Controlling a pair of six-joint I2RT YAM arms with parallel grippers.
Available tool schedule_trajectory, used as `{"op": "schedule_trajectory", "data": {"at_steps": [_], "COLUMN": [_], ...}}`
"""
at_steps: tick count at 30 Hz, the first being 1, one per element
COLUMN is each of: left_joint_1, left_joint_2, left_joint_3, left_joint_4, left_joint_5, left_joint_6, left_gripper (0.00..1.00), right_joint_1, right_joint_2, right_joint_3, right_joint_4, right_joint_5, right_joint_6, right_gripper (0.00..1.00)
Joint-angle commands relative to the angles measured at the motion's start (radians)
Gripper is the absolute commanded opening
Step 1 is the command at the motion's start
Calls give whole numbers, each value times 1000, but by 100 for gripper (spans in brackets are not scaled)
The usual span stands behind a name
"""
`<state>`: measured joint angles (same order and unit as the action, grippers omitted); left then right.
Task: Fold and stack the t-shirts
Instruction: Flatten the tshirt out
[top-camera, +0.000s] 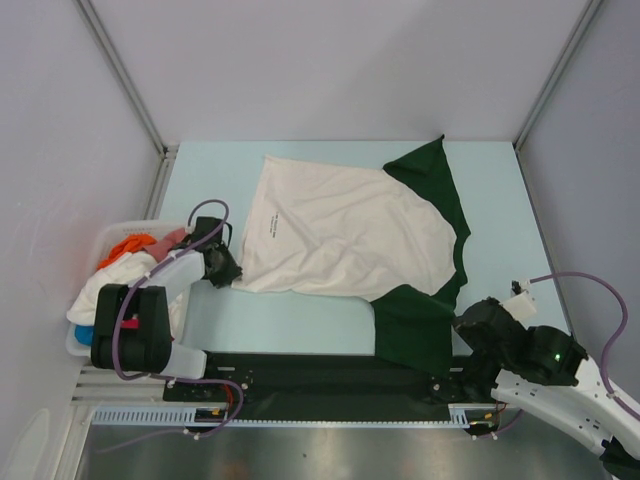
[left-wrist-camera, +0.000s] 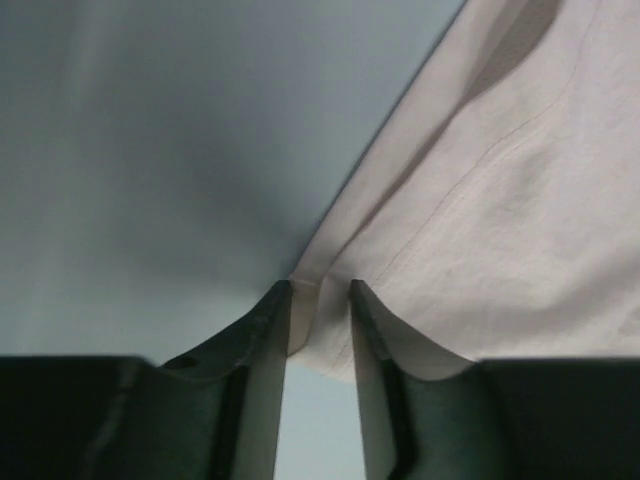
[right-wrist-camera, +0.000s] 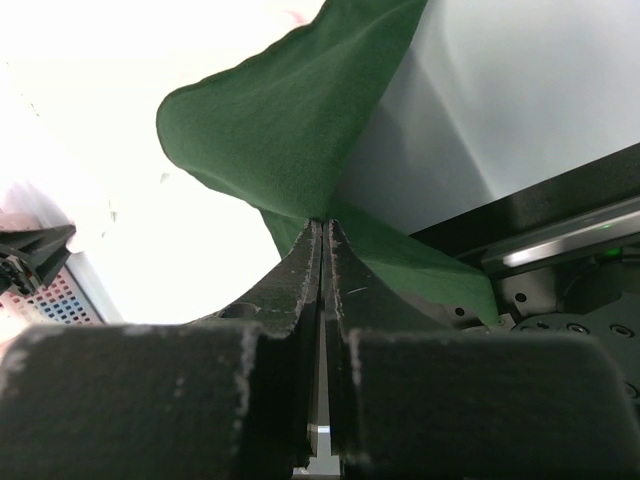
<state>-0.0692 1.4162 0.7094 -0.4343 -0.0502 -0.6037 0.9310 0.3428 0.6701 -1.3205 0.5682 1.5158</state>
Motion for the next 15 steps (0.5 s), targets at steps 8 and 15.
{"op": "schedule_trajectory", "data": {"at_steps": [8,15], "left_joint_1": [-3,-3], "left_joint_2": [-56,-76], "left_joint_3": [-30,-24], "left_joint_4": [-84,-132], "left_joint_5": [-172,-278], "left_joint_6": [-105,-156], "left_gripper": [0,0], "right_joint_1": [-3,-3], "right_joint_2": [-2,44], "right_joint_3": [29,33], "right_joint_4": [-23,-23], "right_joint_5": [58,45], "right_joint_6": [1,-12], "right_gripper": [0,0]}}
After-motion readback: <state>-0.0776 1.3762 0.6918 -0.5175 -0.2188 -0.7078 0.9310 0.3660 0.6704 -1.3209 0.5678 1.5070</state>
